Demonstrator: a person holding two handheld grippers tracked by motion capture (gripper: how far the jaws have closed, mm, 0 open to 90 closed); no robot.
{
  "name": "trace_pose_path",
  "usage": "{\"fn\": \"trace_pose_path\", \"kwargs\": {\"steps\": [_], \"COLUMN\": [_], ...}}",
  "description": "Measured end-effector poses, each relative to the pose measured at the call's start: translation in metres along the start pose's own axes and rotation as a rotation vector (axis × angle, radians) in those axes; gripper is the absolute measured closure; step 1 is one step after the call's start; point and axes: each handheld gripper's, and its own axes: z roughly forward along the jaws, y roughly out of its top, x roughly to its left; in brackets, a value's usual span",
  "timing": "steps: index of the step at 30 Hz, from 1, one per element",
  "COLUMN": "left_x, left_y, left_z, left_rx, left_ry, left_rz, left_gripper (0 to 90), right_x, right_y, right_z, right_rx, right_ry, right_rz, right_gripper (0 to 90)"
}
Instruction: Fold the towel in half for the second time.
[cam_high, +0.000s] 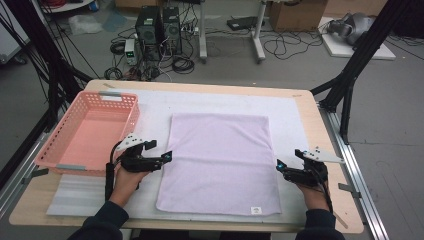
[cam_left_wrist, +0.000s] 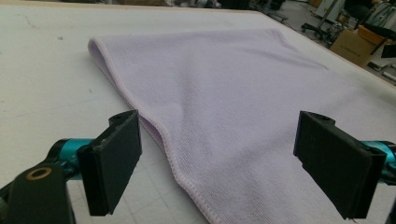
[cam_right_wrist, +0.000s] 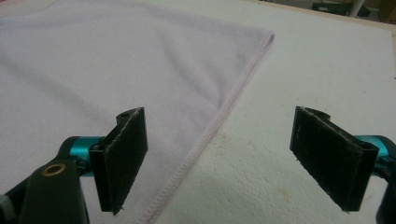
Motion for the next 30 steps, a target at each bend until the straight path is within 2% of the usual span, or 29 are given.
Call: {"fn": "trace_pose_path", "kwargs": {"steps": [5, 8, 11, 13, 14, 17, 18, 19, 20, 23, 24, 25, 27, 30], "left_x": [0.002, 0.005, 0.008, 0.010, 0.011, 0.014, 0.016, 0.016, 0.020, 0.023, 0.026, 0.028, 0.033, 0.041], "left_y": [0.000, -0.001, 0.000, 0.003, 0.006, 0.015, 0.019, 0.019, 0.026, 0.032, 0.038, 0.041, 0.045, 0.049], "left_z": [0.002, 0.005, 0.008, 0.013, 0.014, 0.021, 0.024, 0.024, 0.032, 0.039, 0.047, 0.050, 0.059, 0.072], "left_rx": [0.006, -0.001, -0.014, 0.036, 0.040, 0.019, 0.016, 0.016, 0.018, 0.034, 0.063, 0.082, 0.096, 0.120], "left_ry": [0.008, 0.036, 0.044, 0.052, 0.056, 0.053, 0.041, 0.041, 0.029, 0.043, 0.063, 0.060, 0.073, 0.117], "left_rz": [-0.003, -0.003, -0.035, -0.024, -0.014, 0.007, 0.011, 0.011, 0.019, 0.043, 0.042, 0.038, 0.018, -0.023], "left_gripper": [16.7, 20.2, 20.3, 20.4, 20.5, 21.9, 22.0, 22.0, 22.2, 24.4, 25.3, 25.4, 24.1, 18.6], "right_x": [-0.001, -0.002, -0.005, -0.006, -0.007, -0.010, -0.011, -0.013, -0.014, -0.016, -0.018, -0.019, -0.021, -0.025], "right_y": [0.001, 0.002, 0.004, 0.007, 0.008, 0.012, 0.014, 0.015, 0.018, 0.023, 0.030, 0.032, 0.038, 0.045], "right_z": [0.003, 0.007, 0.014, 0.019, 0.022, 0.030, 0.032, 0.035, 0.039, 0.046, 0.053, 0.056, 0.063, 0.075], "right_rx": [0.001, 0.004, 0.003, 0.016, 0.024, 0.050, 0.062, 0.072, 0.079, 0.098, 0.117, 0.122, 0.143, 0.169], "right_ry": [0.007, 0.012, 0.020, 0.022, 0.023, 0.038, 0.041, 0.049, 0.056, 0.061, 0.066, 0.070, 0.078, 0.073], "right_rz": [0.011, 0.009, 0.029, 0.036, 0.034, 0.032, 0.042, 0.040, 0.044, 0.044, 0.046, 0.046, 0.053, 0.059], "right_gripper": [17.9, 17.9, 17.8, 17.9, 17.9, 17.9, 17.9, 17.9, 17.9, 17.9, 17.9, 17.9, 17.9, 17.9]}}
